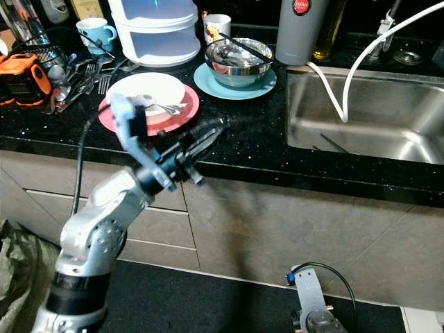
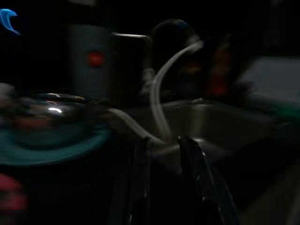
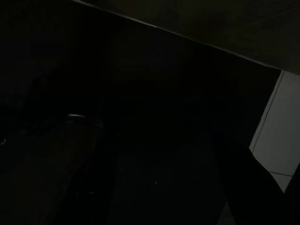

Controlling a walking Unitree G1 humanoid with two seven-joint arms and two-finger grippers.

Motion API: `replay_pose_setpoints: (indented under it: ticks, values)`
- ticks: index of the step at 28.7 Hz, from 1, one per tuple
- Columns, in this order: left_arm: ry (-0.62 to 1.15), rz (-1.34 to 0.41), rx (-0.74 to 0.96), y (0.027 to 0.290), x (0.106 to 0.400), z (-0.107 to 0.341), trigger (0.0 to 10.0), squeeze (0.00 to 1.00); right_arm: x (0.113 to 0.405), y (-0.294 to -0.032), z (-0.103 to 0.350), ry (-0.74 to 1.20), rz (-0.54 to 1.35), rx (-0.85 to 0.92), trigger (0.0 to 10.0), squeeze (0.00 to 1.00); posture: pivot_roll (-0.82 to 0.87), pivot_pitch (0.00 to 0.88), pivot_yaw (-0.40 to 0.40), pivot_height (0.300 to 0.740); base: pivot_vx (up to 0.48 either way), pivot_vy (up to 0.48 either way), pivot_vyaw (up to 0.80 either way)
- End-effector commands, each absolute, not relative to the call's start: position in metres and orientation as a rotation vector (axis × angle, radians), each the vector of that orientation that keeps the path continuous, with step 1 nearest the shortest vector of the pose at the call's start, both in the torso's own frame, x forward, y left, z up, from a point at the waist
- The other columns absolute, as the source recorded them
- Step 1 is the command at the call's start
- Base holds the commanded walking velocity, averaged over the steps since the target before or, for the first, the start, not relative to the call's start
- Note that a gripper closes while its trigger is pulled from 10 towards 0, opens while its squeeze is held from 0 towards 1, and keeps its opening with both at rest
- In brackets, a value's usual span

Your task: Kitchen organization

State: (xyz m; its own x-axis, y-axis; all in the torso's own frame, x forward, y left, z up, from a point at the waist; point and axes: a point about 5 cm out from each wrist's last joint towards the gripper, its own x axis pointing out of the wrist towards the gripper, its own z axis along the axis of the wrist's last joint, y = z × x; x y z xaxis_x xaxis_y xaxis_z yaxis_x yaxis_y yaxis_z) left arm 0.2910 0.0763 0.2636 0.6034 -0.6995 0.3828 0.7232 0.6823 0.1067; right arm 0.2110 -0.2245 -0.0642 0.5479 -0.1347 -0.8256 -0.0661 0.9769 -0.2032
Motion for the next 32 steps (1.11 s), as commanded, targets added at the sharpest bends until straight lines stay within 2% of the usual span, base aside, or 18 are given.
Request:
replay_pose_setpoints:
  ticks: [1,3,4,5,8,10,11,12,16,20,21,22,23,32]
  values:
    - [-0.427,-0.765,0.012,0.077,0.293,0.265,10.0,0.0,0.209,-0.23,-0.064,1.008,-0.05,-0.223,10.0,0.0,0.06,0.115,-0.016,0.74,0.0,0.0,0.0]
    - [-0.463,-0.658,0.157,0.08,0.299,0.273,10.0,0.0,0.211,-0.232,-0.063,1.008,-0.048,-0.23,10.0,0.0,0.07,0.112,-0.016,0.74,0.0,0.0,0.0]
    - [-0.463,-0.658,0.157,0.08,0.299,0.273,10.0,0.0,0.211,-0.232,-0.063,1.008,-0.048,-0.23,10.0,0.0,0.07,0.112,-0.016,0.74,0.0,0.0,0.0]
    - [-0.506,-0.566,0.3,0.087,0.303,0.283,10.0,0.0,0.211,-0.231,-0.063,1.012,-0.043,-0.22,10.0,0.0,0.07,0.11,-0.015,0.74,0.0,0.0,0.0]
    - [-0.518,-0.545,0.332,0.089,0.304,0.285,10.0,0.0,0.211,-0.231,-0.063,1.014,-0.041,-0.214,10.0,0.0,0.07,0.11,-0.016,0.74,0.0,0.0,0.0]
    - [-0.544,-0.487,0.468,0.093,0.307,0.289,10.0,0.0,0.211,-0.23,-0.063,1.021,-0.024,-0.226,10.0,0.0,0.07,0.109,-0.017,0.74,0.0,0.0,0.0]
    - [-0.547,-0.466,0.538,0.095,0.308,0.289,10.0,1.0,0.211,-0.229,-0.063,1.024,-0.016,-0.234,10.0,0.0,0.07,0.107,-0.018,0.74,0.0,0.0,0.0]
    - [-0.547,-0.466,0.538,0.095,0.308,0.289,10.0,1.0,0.211,-0.229,-0.063,1.024,-0.016,-0.234,10.0,0.0,0.07,0.107,-0.018,0.74,0.0,0.0,0.0]
    - [-0.547,-0.381,0.759,0.103,0.308,0.29,10.0,1.0,0.211,-0.229,-0.063,1.031,-0.004,-0.244,10.0,0.0,0.08,0.11,-0.022,0.74,0.0,0.0,0.0]
    - [-0.551,-0.331,0.858,0.108,0.308,0.292,10.0,1.0,0.212,-0.227,-0.063,1.036,0.011,-0.231,10.0,0.0,0.09,0.113,-0.025,0.74,0.0,0.0,0.0]
    - [-0.55,-0.31,0.886,0.11,0.308,0.292,10.0,0.54,0.213,-0.225,-0.063,1.035,0.036,-0.209,10.0,0.0,0.09,0.113,-0.025,0.74,0.0,0.0,0.0]
    - [-0.55,-0.297,0.905,0.112,0.308,0.291,10.0,0.21,0.213,-0.222,-0.063,1.033,0.053,-0.191,10.0,0.0,0.1,0.113,-0.025,0.74,0.0,0.0,0.0]
    - [-0.549,-0.291,0.907,0.113,0.307,0.29,10.0,0.0,0.213,-0.221,-0.064,1.038,0.07,-0.192,10.0,0.0,0.1,0.114,-0.023,0.74,0.0,0.0,0.79]
    - [-0.525,-0.268,0.962,0.12,0.31,0.281,10.0,0.0,0.211,-0.219,-0.065,1.051,0.075,-0.213,10.0,0.0,0.1,0.129,-0.009,0.74,0.0,0.0,0.79]
